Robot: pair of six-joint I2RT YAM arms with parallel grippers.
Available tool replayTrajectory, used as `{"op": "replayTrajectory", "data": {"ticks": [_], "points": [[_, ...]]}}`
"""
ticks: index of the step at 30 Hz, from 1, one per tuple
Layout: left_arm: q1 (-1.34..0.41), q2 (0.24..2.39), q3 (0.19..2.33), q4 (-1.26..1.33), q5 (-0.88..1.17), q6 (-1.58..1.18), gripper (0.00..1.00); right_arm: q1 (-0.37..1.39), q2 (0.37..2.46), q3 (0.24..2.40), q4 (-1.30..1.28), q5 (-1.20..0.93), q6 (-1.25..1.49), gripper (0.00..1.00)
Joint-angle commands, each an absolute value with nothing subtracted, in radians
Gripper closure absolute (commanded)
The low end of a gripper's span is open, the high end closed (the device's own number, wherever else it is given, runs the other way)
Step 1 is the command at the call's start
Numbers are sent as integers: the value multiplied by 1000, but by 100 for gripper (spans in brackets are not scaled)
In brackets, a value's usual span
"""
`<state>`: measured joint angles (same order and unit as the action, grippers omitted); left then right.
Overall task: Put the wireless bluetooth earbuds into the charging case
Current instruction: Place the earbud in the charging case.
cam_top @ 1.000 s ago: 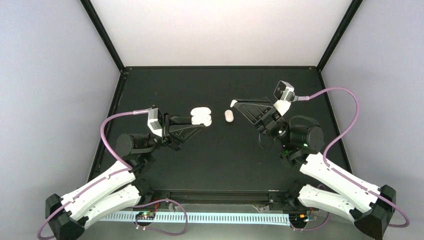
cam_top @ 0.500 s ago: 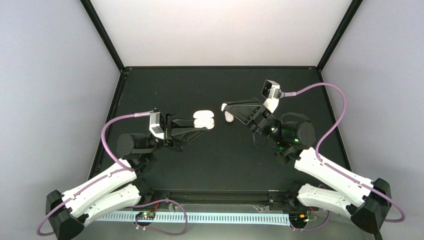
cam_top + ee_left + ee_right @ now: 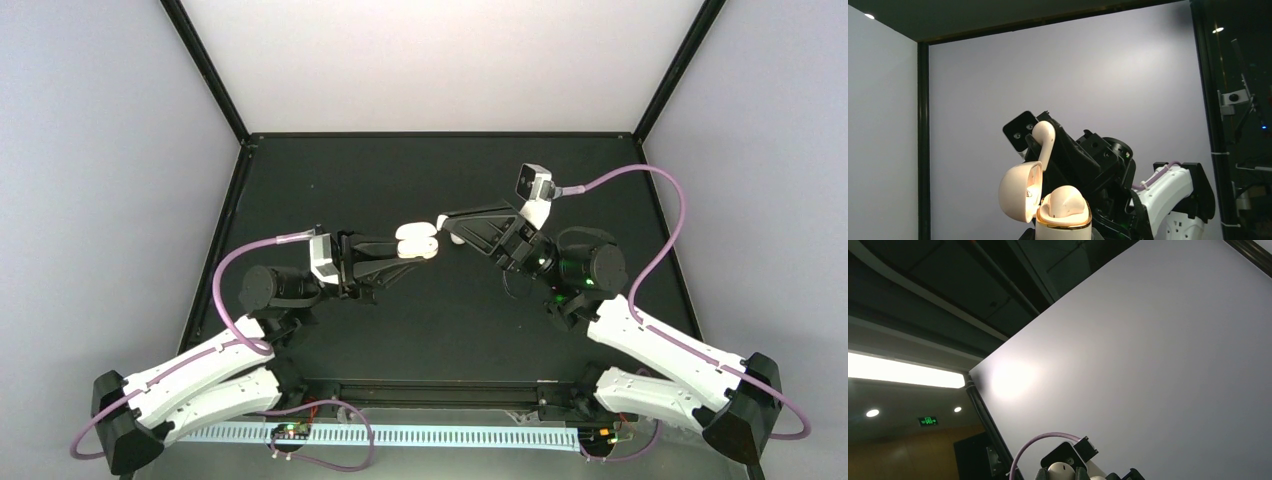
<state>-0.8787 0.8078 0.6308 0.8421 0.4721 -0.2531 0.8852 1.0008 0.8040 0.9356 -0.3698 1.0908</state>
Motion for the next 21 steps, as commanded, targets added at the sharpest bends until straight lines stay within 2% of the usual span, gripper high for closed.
{"op": "replayTrajectory", "data": {"ticks": [1,21], "points": [[-901,821,679,842,414,-191,98,896,1000,821,951,-378,1086,99],[-912,806,676,825,364,-180,98,920,1002,795,927,-358,1074,99]]}}
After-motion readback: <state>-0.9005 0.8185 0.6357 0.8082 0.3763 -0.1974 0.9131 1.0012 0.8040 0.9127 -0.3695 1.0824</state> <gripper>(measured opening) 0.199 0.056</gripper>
